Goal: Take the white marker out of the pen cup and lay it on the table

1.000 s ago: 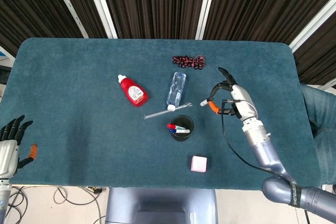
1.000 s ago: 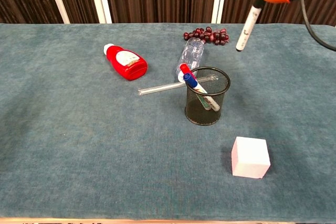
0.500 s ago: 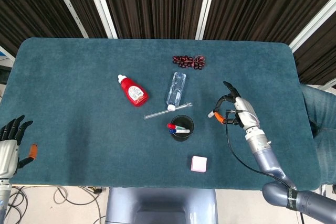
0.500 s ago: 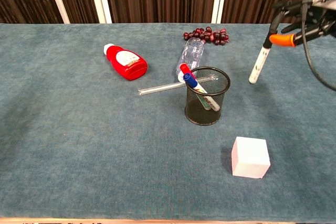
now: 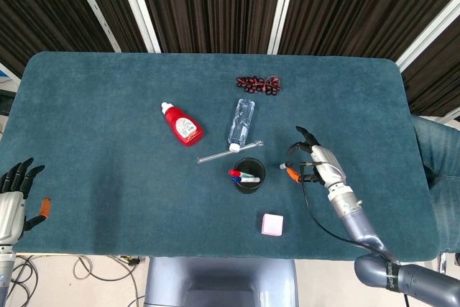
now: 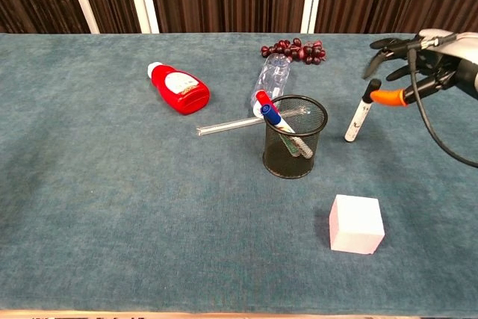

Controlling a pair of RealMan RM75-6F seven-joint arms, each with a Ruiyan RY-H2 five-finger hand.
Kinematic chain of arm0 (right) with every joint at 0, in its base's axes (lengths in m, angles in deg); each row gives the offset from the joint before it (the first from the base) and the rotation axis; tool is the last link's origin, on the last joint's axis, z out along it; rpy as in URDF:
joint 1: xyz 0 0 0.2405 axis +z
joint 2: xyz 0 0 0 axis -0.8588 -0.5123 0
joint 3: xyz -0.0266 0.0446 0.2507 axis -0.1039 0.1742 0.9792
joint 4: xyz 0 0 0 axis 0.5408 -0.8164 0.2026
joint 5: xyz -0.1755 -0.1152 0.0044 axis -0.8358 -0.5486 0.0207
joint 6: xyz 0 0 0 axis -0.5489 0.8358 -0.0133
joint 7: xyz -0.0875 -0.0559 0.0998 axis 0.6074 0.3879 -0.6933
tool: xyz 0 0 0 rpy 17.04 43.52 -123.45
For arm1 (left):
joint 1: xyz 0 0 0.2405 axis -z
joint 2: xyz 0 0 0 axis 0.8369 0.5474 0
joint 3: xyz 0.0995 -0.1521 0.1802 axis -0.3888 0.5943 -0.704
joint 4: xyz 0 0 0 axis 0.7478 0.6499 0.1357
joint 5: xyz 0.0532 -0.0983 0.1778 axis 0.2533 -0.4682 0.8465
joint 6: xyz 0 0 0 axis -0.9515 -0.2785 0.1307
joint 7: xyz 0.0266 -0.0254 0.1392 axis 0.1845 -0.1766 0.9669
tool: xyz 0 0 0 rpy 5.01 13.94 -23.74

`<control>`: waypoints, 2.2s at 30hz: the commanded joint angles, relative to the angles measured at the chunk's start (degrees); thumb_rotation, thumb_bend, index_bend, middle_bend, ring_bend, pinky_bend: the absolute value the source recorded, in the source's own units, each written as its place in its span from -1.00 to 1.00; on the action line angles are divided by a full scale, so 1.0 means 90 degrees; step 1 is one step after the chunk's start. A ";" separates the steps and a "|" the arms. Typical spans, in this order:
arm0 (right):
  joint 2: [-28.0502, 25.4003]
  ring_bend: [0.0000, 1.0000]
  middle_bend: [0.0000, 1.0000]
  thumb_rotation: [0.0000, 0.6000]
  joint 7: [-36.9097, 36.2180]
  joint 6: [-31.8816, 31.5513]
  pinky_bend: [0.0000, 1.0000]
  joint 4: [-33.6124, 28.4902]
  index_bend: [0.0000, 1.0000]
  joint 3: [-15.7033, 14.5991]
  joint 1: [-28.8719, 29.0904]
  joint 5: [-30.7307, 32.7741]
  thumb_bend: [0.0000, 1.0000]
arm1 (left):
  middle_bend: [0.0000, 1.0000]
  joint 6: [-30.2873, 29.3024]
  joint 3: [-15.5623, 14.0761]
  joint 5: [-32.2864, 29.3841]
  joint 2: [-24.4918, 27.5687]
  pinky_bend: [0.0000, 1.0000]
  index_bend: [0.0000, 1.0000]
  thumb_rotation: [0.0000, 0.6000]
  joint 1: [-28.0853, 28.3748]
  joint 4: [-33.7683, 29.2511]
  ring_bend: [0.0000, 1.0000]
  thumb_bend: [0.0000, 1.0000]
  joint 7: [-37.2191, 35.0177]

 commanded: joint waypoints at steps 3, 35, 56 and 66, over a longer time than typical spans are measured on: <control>-0.0098 -1.00 -1.00 1.00 0.0260 0.0139 -0.67 -0.0185 -0.86 -0.0004 0.0058 0.0154 -0.40 | -0.94 0.0006 0.0006 -0.0018 0.0005 -0.79 -0.68 1.00 -0.0002 0.0000 -0.94 -0.12 -0.0022; -0.2016 -1.00 -1.00 1.00 0.3161 -0.2839 -0.67 -0.1737 -1.00 -0.1102 -0.1866 -0.1345 -0.52 | -0.94 -0.0006 -0.0020 0.0014 -0.0015 -0.79 -0.68 1.00 -0.0006 -0.0011 -0.94 -0.12 0.0073; -0.0981 -1.00 -1.00 1.00 0.4175 -0.4181 -0.67 -0.0665 -1.00 -0.1535 -0.3068 -0.2026 -0.52 | -0.94 -0.0043 -0.0032 0.0056 -0.0025 -0.79 -0.68 1.00 -0.0016 -0.0004 -0.94 -0.12 0.0141; -0.0961 -1.00 -1.00 1.00 0.4143 -0.4282 -0.66 -0.0700 -1.00 -0.1445 -0.3207 -0.2106 -0.52 | -0.94 -0.0044 -0.0043 0.0079 -0.0019 -0.79 -0.68 1.00 -0.0018 -0.0005 -0.94 -0.12 0.0147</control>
